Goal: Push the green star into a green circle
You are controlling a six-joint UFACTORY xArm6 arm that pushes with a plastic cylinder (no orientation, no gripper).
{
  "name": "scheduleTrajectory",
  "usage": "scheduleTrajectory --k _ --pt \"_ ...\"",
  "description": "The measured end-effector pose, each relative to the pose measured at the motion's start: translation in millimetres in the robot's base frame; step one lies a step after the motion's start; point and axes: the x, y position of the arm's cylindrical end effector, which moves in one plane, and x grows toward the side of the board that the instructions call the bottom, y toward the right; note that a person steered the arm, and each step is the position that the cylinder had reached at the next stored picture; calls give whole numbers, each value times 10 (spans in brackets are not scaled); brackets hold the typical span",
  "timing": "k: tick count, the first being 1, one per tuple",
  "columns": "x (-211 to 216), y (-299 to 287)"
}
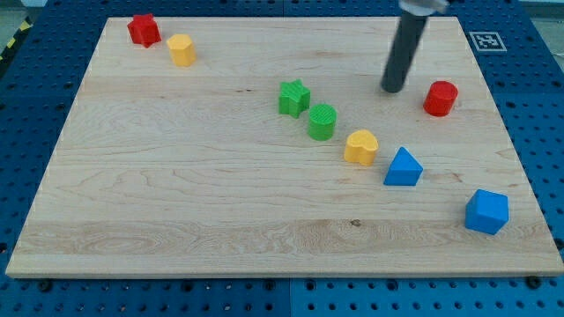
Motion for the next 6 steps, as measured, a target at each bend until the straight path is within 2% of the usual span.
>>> scheduleTrajectory --k 3,4,5,6 --pt "-1 -1519" --pt "175 -1880" --pt "380 -2000" --pt "372 -1905"
